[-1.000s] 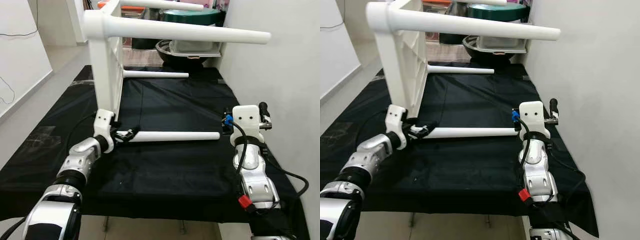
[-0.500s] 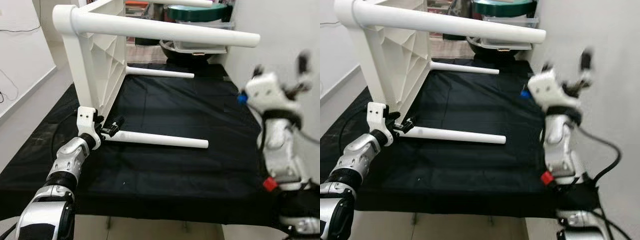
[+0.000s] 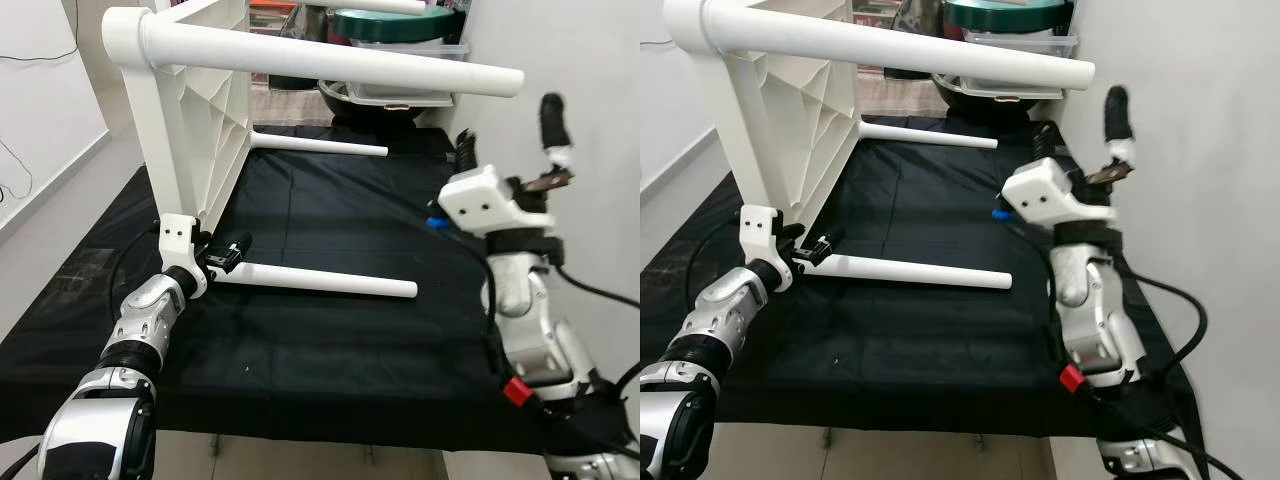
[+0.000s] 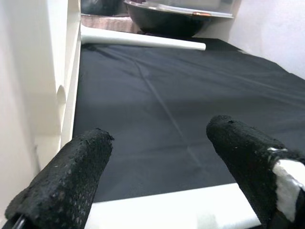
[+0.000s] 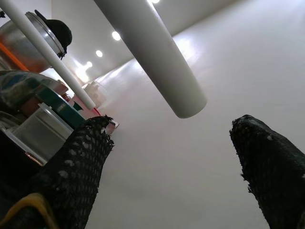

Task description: Building children table

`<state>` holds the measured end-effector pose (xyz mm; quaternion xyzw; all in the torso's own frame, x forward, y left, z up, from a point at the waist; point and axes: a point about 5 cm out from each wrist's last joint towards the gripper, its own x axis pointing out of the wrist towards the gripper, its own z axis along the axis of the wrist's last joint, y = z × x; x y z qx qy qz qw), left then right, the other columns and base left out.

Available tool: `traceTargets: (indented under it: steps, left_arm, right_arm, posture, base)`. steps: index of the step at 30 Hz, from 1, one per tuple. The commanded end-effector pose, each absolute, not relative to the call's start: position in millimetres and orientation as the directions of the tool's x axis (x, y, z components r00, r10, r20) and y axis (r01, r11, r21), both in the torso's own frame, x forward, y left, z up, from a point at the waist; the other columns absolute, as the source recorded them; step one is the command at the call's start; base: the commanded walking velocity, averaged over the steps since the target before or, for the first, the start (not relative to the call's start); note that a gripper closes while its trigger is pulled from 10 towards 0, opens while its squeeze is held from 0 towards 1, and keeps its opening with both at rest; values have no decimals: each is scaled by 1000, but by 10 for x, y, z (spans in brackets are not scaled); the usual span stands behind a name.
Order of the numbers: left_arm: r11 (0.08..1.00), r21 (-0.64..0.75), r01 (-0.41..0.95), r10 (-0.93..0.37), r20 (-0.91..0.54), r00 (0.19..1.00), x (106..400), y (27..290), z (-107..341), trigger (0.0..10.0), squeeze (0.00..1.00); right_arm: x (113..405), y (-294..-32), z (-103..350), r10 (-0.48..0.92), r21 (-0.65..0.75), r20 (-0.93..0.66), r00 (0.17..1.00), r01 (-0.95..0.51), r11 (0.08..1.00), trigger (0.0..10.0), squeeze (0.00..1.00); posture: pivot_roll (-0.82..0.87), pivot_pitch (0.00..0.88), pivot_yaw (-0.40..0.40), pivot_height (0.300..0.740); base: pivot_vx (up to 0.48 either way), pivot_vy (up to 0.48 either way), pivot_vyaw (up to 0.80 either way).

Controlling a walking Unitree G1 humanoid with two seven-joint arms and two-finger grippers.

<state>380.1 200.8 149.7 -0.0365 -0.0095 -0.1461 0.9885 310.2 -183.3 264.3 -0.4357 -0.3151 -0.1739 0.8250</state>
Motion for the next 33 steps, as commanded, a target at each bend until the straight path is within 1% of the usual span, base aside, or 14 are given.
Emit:
traceTargets:
  steps: [1, 7, 15, 17, 20, 23, 24, 29, 33]
  left_arm:
    - [956, -60, 286, -284, 33, 958, 3818, 2031, 1533, 10000, 0]
    - [955, -60, 289, -287, 38, 957, 3824, 2013, 1542, 10000, 0]
    - [956, -59, 288, -287, 38, 957, 3829, 2017, 1542, 10000, 0]
    - [957, -53, 286, -284, 38, 958, 3832, 2030, 1553, 10000, 0]
    - [957, -52, 284, -283, 38, 958, 3832, 2036, 1555, 10000, 0]
    - [957, -52, 284, -282, 38, 959, 3831, 2035, 1553, 10000, 0]
    - [957, -54, 284, -282, 39, 959, 3829, 2030, 1548, 10000, 0]
    - [957, -55, 286, -284, 39, 958, 3828, 2024, 1541, 10000, 0]
    - [956, -55, 288, -286, 37, 958, 3828, 2015, 1534, 10000, 0]
  right_arm:
    - [3098, -1810, 2735, 12, -602, 699, 715, 580, 549, 10000, 0]
    - [3147, -1798, 2864, 40, -595, 728, 684, 601, 533, 10000, 0]
    - [3252, -1652, 2947, 131, -631, 722, 679, 569, 528, 10000, 0]
    - [3290, -1574, 2942, 185, -660, 704, 686, 537, 525, 10000, 0]
    - [3320, -1554, 2947, 202, -673, 695, 690, 527, 519, 10000, 0]
    - [3361, -1554, 2948, 213, -692, 679, 702, 516, 505, 10000, 0]
    - [3424, -1561, 2961, 230, -715, 659, 716, 502, 486, 10000, 0]
    - [3472, -1572, 2984, 244, -730, 647, 723, 494, 471, 10000, 0]
    - [3558, -1603, 3006, 261, -763, 617, 742, 483, 431, 10000, 0]
  posture:
    - [-67, 0, -45, 740]
    - [-66, 0, -49, 740]
    - [-60, 0, -52, 740]
    - [-55, 0, -59, 740]
    - [-53, 0, -61, 740]
    - [-53, 0, -63, 740]
    - [-53, 0, -64, 740]
    - [-54, 0, -64, 740]
    - [-54, 0, -65, 740]
  base:
    - [0, 0, 0]
    - [0, 0, 0]
    - [0, 0, 0]
    - [0, 0, 0]
    - [0, 0, 0]
    - [0, 0, 0]
    - [0, 0, 0]
    - [0, 0, 0]
    - [0, 0, 0]
